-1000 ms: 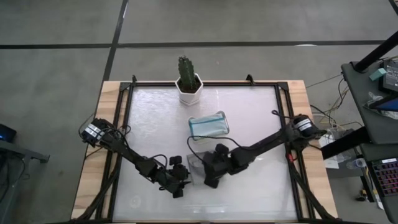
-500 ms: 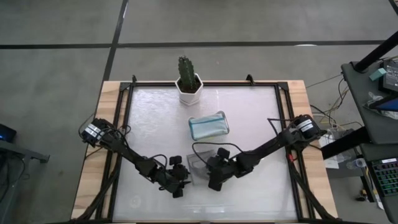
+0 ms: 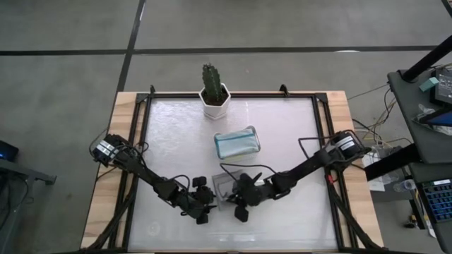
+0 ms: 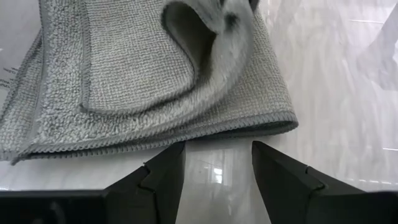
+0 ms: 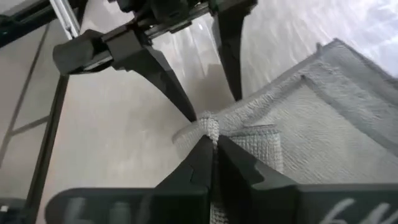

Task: Fold microfiber towels
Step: Fold the gray towel

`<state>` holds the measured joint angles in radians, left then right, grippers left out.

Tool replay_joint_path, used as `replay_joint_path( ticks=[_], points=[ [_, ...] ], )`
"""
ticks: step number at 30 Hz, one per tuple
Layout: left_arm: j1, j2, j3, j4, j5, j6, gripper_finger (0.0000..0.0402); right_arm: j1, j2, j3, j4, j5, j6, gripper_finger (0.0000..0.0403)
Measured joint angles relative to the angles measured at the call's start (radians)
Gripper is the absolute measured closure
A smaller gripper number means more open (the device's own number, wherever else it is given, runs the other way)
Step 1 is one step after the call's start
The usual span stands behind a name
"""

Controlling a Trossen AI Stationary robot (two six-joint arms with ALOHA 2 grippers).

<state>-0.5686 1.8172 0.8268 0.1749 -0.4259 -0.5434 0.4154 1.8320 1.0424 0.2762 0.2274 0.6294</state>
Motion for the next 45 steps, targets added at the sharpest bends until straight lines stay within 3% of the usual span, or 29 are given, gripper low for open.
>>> replay_joint_path(
  ticks=[11,19,30,37,45],
  points=[
    [0.0,0.0,-0.002,0.003,0.0,0.0,0.0231,0.002,0.179,0.155,0.034,-0.107,-0.056,0.0394],
    [0.0,0.0,-0.002,0.001,0.001,0.0,0.0231,0.003,0.195,0.195,0.01,-0.158,-0.104,0.0382],
    [0.0,0.0,-0.007,0.002,0.001,0.0,0.0231,0.003,0.127,0.195,-0.133,-0.174,-0.134,0.028],
    [0.0,-0.003,-0.013,0.006,0.023,0.0,0.0231,0.003,-0.028,0.195,-0.372,-0.23,-0.287,0.0273],
    [0.0,-0.017,-0.016,-0.006,0.031,0.005,0.0231,-0.076,-0.05,0.195,-0.372,-0.141,-0.51,0.0279]
  ],
)
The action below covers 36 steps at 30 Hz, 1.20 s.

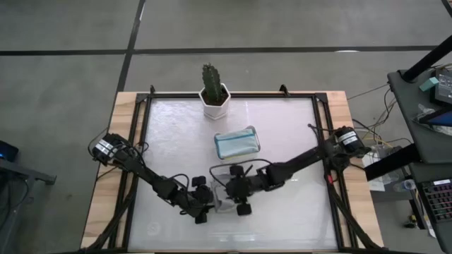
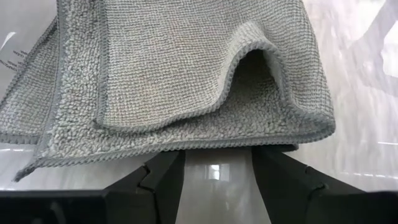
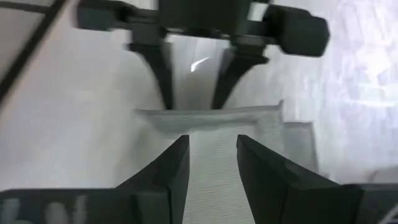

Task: Fold microfiber towels
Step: Fold the gray towel

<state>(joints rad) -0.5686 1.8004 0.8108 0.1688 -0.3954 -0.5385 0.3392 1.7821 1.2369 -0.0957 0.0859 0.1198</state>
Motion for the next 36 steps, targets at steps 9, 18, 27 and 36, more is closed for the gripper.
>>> replay_joint_path(
  ticks=[9,18,27,36],
  points=[
    [0.0,0.0,-0.003,0.005,0.0,-0.004,0.0231,-0.11,0.1,0.0,0.149,-0.088,-0.19,0.0276],
    [0.0,0.0,-0.01,0.011,-0.002,-0.004,0.0231,-0.141,0.18,-0.001,0.244,-0.139,-0.233,0.029],
    [0.005,0.0,-0.012,0.023,-0.002,-0.005,0.0231,-0.148,0.231,0.03,0.26,-0.147,-0.253,0.0313],
    [0.006,0.0,-0.014,0.025,-0.001,-0.005,0.0231,-0.148,0.231,0.031,0.244,-0.144,-0.262,0.0389]
  ],
)
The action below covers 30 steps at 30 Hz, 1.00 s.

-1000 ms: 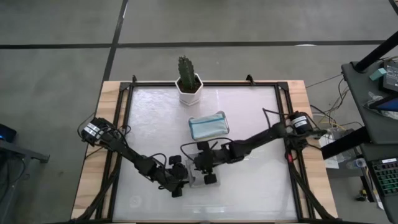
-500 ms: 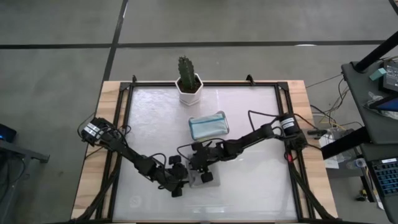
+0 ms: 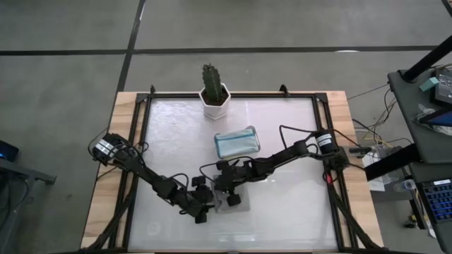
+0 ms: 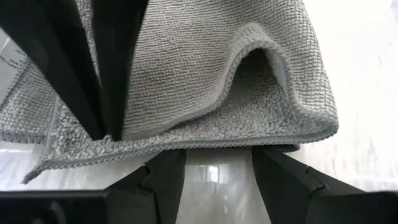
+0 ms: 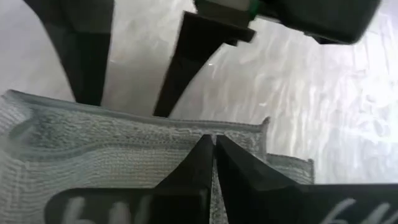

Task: Fold microfiber towels
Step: Fold the gray towel

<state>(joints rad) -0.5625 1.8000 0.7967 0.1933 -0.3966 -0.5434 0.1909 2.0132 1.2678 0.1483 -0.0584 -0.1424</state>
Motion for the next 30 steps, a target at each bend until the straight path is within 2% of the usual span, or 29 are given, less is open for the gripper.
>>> replay_joint_path(
  ticks=[6,15,19,23,30],
  points=[
    [0.0,0.0,0.0,0.001,0.0,0.0,0.0231,-0.002,-0.013,0.004,-0.004,0.015,-0.003,0.0394],
    [0.0,0.0,-0.002,0.001,0.0,0.0,0.0231,-0.002,-0.065,0.013,-0.045,0.207,-0.068,0.0394],
    [0.0,0.0,-0.003,0.002,0.0,0.0,0.0231,-0.003,-0.069,0.014,-0.049,0.222,-0.077,0.0394],
    [0.0,0.0,-0.003,0.002,0.0,0.0,0.0231,-0.001,-0.068,0.014,-0.049,0.336,-0.099,0.0395],
    [0.0,0.0,-0.003,0.002,0.0,0.0,0.0231,-0.001,-0.069,0.02,-0.048,0.284,-0.106,0.0395]
  ],
)
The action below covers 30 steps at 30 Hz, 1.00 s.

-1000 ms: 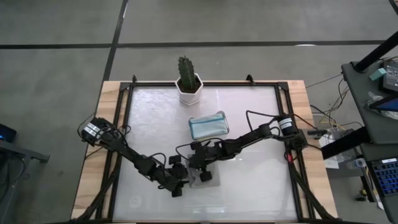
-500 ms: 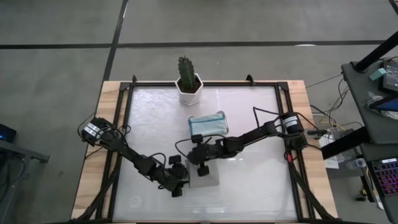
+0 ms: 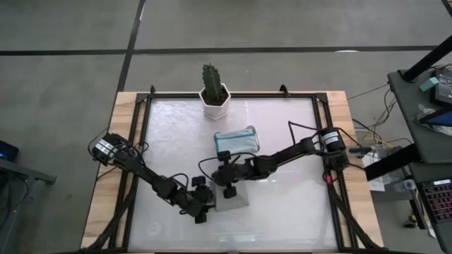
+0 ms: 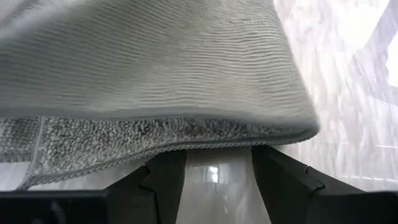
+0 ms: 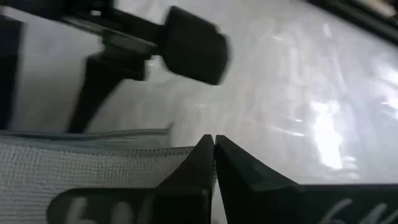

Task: Fold microfiber towels
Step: Fold the gray towel

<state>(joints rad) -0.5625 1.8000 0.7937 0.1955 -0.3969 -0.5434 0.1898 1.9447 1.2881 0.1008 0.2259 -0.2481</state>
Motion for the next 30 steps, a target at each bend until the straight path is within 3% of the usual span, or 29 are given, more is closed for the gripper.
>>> replay_joint_path(
  ticks=[7,15,23,30],
  points=[
    [0.0,0.0,0.0,0.0,0.0,0.0,0.0231,0.0,0.0,0.0,-0.006,-0.066,0.047,0.0387],
    [0.0,0.0,0.0,0.0,0.0,0.0,0.0231,0.0,-0.004,0.003,-0.015,-0.066,0.047,0.0339],
    [0.0,0.0,0.0,0.003,0.002,0.0,0.0231,0.016,-0.014,0.065,-0.126,-0.068,0.065,0.0285],
    [0.0,-0.011,-0.001,-0.007,0.025,-0.002,0.0231,0.081,-0.075,0.06,-0.238,-0.069,0.127,0.0275]
  ],
)
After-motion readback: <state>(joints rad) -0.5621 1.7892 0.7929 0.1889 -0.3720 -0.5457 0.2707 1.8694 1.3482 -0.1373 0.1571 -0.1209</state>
